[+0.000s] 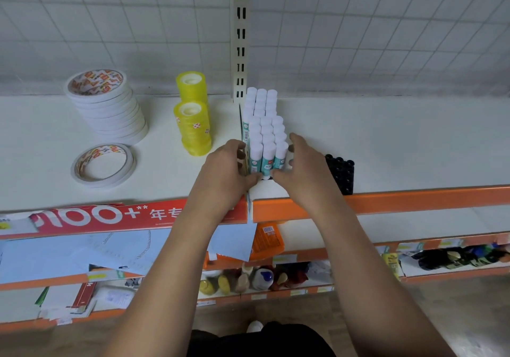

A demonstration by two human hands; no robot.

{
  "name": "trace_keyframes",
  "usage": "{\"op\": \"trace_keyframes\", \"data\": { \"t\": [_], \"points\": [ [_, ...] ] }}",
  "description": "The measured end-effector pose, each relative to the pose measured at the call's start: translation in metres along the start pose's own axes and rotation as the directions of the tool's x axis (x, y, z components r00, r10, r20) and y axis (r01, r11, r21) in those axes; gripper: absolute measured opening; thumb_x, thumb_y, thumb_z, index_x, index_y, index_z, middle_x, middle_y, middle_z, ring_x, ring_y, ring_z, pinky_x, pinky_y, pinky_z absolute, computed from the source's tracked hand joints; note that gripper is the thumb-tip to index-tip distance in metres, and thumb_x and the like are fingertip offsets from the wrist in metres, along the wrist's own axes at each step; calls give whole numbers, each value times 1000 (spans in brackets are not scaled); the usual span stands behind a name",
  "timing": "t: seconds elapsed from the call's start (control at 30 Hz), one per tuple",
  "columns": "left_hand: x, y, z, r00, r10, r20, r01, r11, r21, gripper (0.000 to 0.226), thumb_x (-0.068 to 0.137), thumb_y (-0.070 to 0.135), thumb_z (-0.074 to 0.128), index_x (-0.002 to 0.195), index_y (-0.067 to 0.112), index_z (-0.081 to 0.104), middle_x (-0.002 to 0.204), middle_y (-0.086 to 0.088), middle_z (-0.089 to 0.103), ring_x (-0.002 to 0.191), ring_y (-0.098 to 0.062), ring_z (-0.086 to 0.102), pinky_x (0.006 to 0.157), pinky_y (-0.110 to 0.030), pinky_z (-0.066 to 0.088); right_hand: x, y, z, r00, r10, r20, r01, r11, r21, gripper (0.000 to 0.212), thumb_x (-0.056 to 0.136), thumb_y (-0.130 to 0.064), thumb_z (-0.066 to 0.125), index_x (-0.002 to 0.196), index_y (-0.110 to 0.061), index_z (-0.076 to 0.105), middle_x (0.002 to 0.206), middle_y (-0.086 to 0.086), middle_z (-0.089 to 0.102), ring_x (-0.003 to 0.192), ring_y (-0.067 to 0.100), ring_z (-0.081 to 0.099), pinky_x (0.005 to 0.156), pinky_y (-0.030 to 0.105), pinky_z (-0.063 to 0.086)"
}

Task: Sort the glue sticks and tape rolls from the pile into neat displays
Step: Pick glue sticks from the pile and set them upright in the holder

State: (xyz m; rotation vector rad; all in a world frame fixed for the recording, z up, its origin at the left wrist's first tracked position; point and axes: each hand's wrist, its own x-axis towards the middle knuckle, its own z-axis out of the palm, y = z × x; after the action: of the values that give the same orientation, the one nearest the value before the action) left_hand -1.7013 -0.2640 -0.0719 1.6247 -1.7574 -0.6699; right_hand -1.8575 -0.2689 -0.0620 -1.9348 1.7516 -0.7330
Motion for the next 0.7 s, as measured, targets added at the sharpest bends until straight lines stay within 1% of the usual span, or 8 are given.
{"op": "trace_keyframes", "data": {
  "t": [0.07, 0.2, 0.27, 0.33, 0.43, 0.5, 0.6, 0.7],
  "points": [
    [0, 2, -1, 1000, 31, 1, -31, 999, -29, 56, 76, 19, 80, 127, 16, 57, 116, -2, 67, 93, -16, 67, 86, -33, 55, 1, -4, 1, 999, -50, 18, 50, 998, 41, 48, 86, -12, 67, 131, -13, 50, 118, 4, 64, 104, 19, 62, 80, 24, 46],
    [1, -2, -6, 999, 27, -27, -27, 1000, -5, 44, 77, 14, 78, 118, 15, 64, 107, 0, 71, 88, -16, 69, 80, -31, 55, 0, -9, 8, 998, -64, 11, 63, 997, 51, 44, 87, -11, 65, 129, -13, 52, 113, 4, 67, 100, 19, 65, 77, 23, 47],
    [4, -4, -8, 999, 21, -36, -21, 1000, 2, 42, 76, 13, 79, 115, 15, 65, 104, 1, 72, 86, -15, 69, 78, -29, 54, 1, -10, 11, 996, -90, -2, 89, 994, 55, 43, 88, -10, 65, 128, -13, 53, 112, 5, 68, 99, 18, 65, 76, 22, 45],
    [8, -4, -9, 999, 22, -34, -21, 1000, 13, 43, 75, 14, 80, 116, 14, 65, 105, 1, 72, 83, -13, 69, 78, -27, 53, 4, -11, 10, 995, -95, -6, 95, 993, 69, 41, 88, -10, 64, 128, -13, 54, 113, 5, 67, 99, 18, 65, 78, 24, 48],
    [16, -1, -6, 1000, 6, -27, -6, 1000, -1, 48, 73, 16, 82, 117, 12, 64, 107, 0, 71, 84, -13, 70, 80, -31, 55, 9, -8, 6, 996, -87, -1, 87, 993, 86, 43, 88, -7, 63, 129, -14, 54, 115, 4, 67, 101, 18, 64, 84, 28, 51],
    [21, 0, -2, 1000, -5, -29, 5, 1000, -8, 49, 72, 18, 84, 116, 10, 62, 107, -2, 71, 86, -16, 70, 81, -35, 56, 14, -4, 2, 997, -83, 11, 81, 993, 88, 45, 88, -6, 63, 131, -15, 53, 117, 3, 66, 102, 18, 63, 85, 27, 50],
    [28, 2, 5, 999, -16, -31, 17, 1000, 6, 49, 71, 20, 84, 112, 7, 61, 106, -6, 70, 89, -21, 69, 79, -40, 55, 21, 1, -1, 996, -76, 35, 73, 993, 90, 46, 87, -6, 66, 131, -15, 53, 116, 2, 66, 102, 18, 62, 80, 21, 44],
    [34, 3, 9, 999, -31, -38, 32, 999, 15, 48, 72, 19, 83, 112, 5, 60, 106, -8, 70, 91, -24, 68, 80, -42, 55, 27, 3, -1, 998, -57, 41, 53, 994, 101, 47, 86, -7, 68, 130, -14, 54, 112, 3, 66, 97, 17, 61, 74, 20, 41]
  ]
}}
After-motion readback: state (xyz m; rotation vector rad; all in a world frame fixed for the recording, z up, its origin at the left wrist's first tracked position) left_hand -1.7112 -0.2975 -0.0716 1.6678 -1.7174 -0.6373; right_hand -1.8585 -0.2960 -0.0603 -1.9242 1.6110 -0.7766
